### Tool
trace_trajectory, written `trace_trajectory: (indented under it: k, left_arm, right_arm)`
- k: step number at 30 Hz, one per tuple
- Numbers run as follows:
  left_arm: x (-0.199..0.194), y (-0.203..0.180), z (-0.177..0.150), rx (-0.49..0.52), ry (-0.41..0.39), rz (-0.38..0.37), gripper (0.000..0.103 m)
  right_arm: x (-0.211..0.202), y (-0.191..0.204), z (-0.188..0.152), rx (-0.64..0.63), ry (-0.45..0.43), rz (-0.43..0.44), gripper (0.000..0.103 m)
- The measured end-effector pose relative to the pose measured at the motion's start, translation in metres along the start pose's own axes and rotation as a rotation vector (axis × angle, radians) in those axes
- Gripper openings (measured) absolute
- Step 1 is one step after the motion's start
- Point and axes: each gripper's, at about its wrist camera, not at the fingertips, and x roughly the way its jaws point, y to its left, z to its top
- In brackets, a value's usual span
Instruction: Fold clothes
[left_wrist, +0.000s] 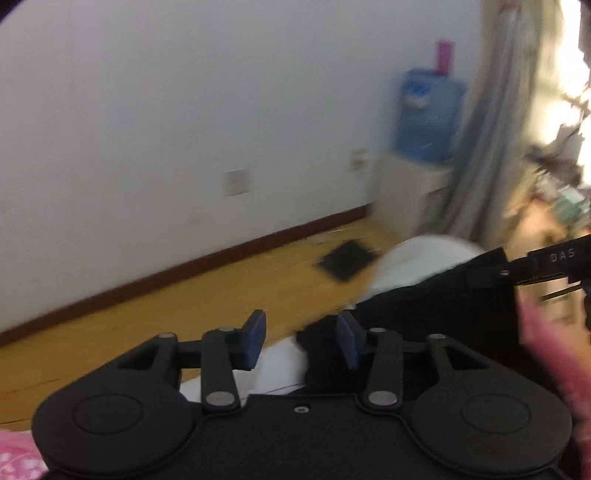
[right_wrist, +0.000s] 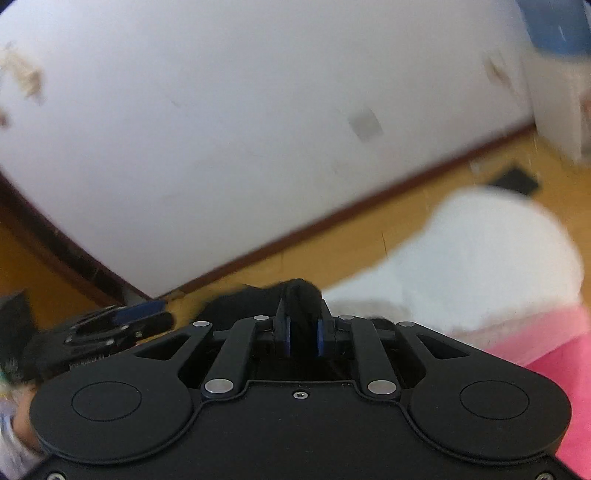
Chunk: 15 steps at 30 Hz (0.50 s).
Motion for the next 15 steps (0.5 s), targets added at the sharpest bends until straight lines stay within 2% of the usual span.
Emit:
trace_trajectory:
  k: [1, 3, 5, 6, 8, 9, 11, 12, 13, 15]
  left_arm:
    - [-0.006, -0.001, -0.004, 0.01, 0.012, 0.003, 0.04]
    - [-0.023, -0.011, -0.007, 0.081, -0.006, -0.019, 0.04]
    - [-0.044, -0.033, -0.013, 0.179, -0.021, -0.096, 0.044]
    - [-0.05, -0.044, -0.02, 0.215, -0.009, -0.136, 0.045]
    - [-0.053, -0.063, -0.034, 0.275, 0.021, -0.214, 0.047]
    - [-0.05, -0.07, -0.04, 0.297, 0.029, -0.222, 0.047]
    - [-0.036, -0.079, -0.058, 0.338, 0.047, -0.216, 0.047]
    - [-0.03, -0.074, -0.066, 0.316, 0.06, -0.227, 0.047]
    - [-0.024, -0.068, -0.074, 0.283, 0.071, -0.242, 0.048]
    - [-0.022, -0.058, -0.08, 0.222, 0.062, -0.271, 0.052]
  right_arm:
    - [0.002, -0.002, -0.003, -0.02, 0.002, -0.037, 0.03]
    - [-0.002, 0.0, -0.014, -0.099, -0.025, -0.093, 0.031]
    - [-0.01, 0.003, -0.021, -0.141, -0.054, -0.113, 0.031]
    - [-0.022, 0.013, -0.026, -0.201, -0.092, -0.153, 0.031]
    - [-0.043, 0.019, -0.036, -0.26, -0.151, -0.189, 0.038]
    - [-0.057, 0.025, -0.042, -0.252, -0.169, -0.167, 0.038]
    - [-0.065, 0.025, -0.047, -0.23, -0.154, -0.075, 0.038]
    - [-0.068, 0.029, -0.057, -0.222, -0.126, 0.005, 0.037]
    - [-0.067, 0.036, -0.078, -0.226, -0.083, 0.045, 0.037]
    - [-0.048, 0.051, -0.115, -0.285, 0.047, -0.001, 0.037]
